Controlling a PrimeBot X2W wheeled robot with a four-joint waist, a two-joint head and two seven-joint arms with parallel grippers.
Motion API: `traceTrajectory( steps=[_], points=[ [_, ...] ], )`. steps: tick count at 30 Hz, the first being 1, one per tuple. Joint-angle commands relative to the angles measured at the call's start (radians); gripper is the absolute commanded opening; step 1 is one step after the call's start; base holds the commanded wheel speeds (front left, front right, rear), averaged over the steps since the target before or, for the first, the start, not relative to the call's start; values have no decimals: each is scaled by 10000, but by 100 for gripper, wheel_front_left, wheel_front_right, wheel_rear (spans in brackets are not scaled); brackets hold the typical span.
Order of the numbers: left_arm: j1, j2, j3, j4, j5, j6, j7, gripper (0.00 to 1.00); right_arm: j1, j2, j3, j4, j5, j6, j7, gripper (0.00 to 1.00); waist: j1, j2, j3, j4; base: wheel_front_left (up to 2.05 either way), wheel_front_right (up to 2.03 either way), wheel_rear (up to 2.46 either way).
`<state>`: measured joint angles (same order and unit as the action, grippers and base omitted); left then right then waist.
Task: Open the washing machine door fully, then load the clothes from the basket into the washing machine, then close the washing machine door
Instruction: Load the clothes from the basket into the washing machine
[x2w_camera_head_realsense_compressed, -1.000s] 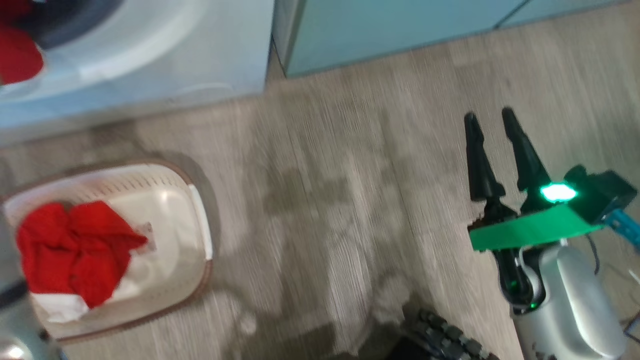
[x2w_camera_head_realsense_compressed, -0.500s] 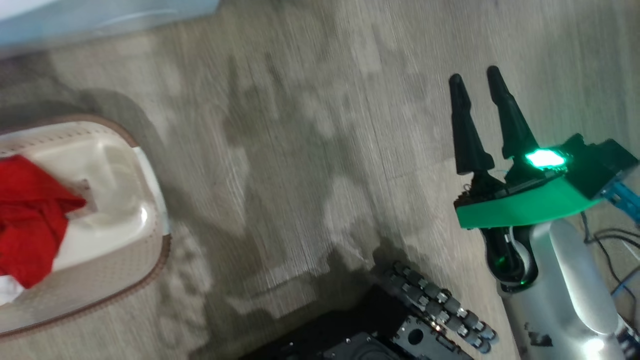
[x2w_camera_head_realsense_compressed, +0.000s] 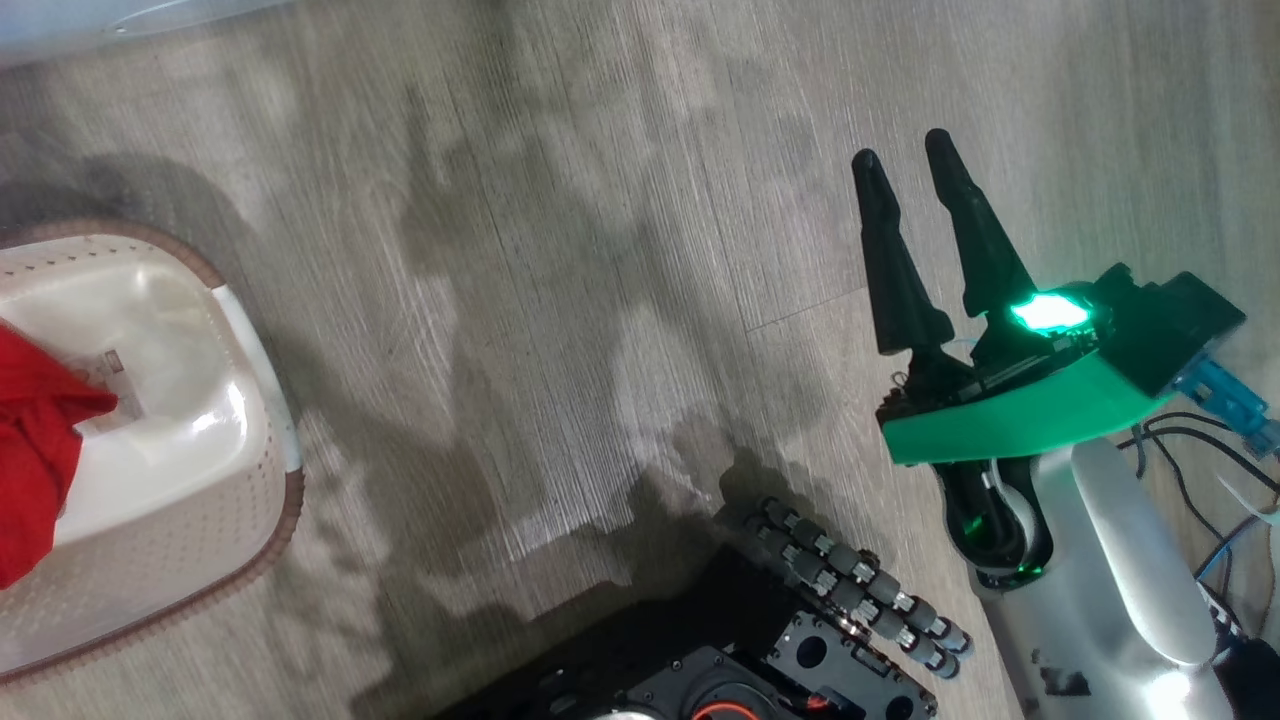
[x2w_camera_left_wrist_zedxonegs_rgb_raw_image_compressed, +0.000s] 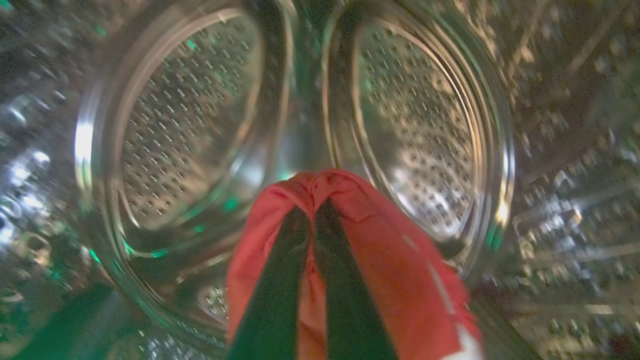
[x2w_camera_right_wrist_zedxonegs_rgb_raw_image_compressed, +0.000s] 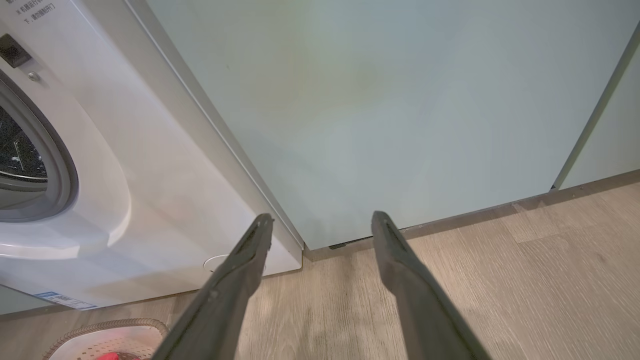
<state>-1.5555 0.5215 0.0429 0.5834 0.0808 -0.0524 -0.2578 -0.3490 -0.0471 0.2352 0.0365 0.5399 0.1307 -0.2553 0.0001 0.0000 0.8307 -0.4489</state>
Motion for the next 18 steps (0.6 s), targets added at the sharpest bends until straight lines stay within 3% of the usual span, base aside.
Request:
traceTrajectory(
  steps=[1, 16, 17, 18],
  points=[
    [252, 428, -133, -102, 1, 33, -40, 0, 150, -31, 162, -215, 66, 0, -65, 100, -1, 0, -36, -5, 0, 0, 0],
    [701, 639, -579, 2294, -336, -46, -40, 0, 99, -31, 133, -270, -275, 0, -65, 100, -1, 0, 95, 43, 0, 0, 0],
    [654, 673, -604, 2355, -335, -34, -40, 29, 88, -31, 138, -276, -261, 0, -65, 100, -1, 0, 115, 35, 0, 0, 0],
    [602, 704, -617, 2403, -341, -2, -40, 98, 74, -31, 147, -278, -246, 0, -65, 100, -1, 0, 131, 25, 0, 0, 0]
  ],
)
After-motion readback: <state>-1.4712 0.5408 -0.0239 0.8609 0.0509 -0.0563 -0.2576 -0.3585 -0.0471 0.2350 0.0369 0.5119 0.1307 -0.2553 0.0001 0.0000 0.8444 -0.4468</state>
